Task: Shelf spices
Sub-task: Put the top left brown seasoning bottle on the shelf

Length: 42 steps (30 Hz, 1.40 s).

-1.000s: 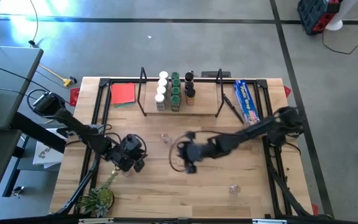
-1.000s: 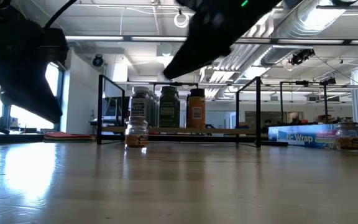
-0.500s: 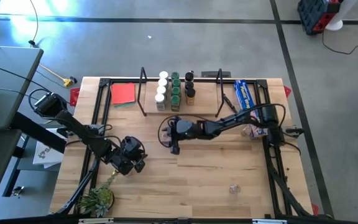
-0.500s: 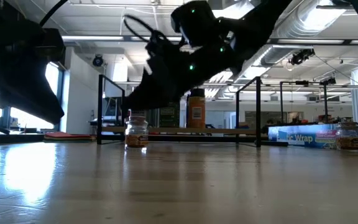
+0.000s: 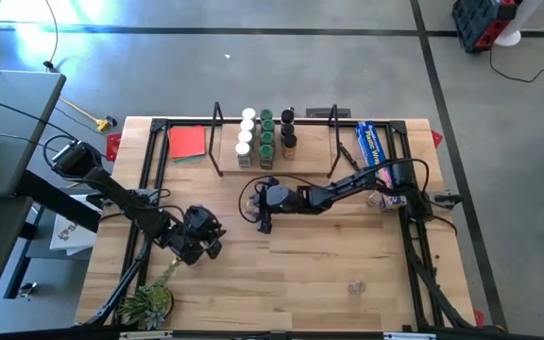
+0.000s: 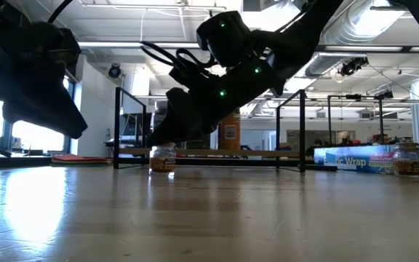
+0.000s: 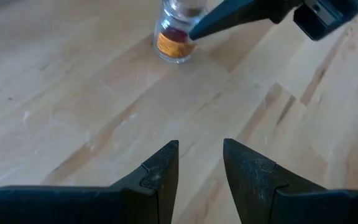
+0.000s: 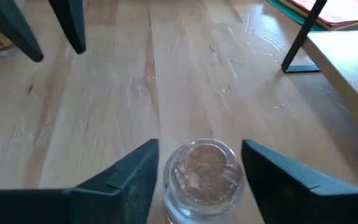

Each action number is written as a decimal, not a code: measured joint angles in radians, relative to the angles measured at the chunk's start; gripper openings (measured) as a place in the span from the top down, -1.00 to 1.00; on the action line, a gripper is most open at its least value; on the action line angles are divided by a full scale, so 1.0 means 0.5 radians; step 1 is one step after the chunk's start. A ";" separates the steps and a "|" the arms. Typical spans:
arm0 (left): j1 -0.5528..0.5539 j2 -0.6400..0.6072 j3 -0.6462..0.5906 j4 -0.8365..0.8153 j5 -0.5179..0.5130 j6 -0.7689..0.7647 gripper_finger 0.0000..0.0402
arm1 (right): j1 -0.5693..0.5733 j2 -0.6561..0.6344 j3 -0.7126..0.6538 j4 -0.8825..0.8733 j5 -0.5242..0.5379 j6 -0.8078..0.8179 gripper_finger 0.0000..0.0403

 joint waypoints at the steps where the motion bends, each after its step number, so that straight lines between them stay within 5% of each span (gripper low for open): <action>1: 0.009 0.000 0.000 0.001 -0.010 0.000 0.40 | -0.002 0.000 0.000 -0.003 -0.012 0.000 -0.05; 11: 0.034 0.001 0.000 0.062 -0.026 0.085 0.40 | 0.037 -0.116 -0.002 -0.135 -0.053 0.100 0.56; 16: 0.034 0.001 0.000 0.126 -0.022 0.160 0.40 | 0.080 -0.519 0.002 -0.565 0.021 0.044 0.57; 21: 0.034 0.001 0.000 0.241 -0.060 0.327 0.40 | 0.120 -1.017 0.001 -1.156 0.318 -0.093 0.69; 26: 0.034 0.001 0.000 0.347 -0.157 0.482 0.40 | -0.067 -1.421 0.002 -1.470 0.483 -0.213 0.82; 35: 0.034 0.001 0.000 0.424 -0.211 0.559 0.40 | -0.739 -1.590 0.002 -1.633 -0.024 -0.260 0.99; 42: 0.032 0.001 0.000 0.428 -0.176 0.560 0.40 | -0.533 -1.655 0.002 -1.889 -0.141 -0.204 0.99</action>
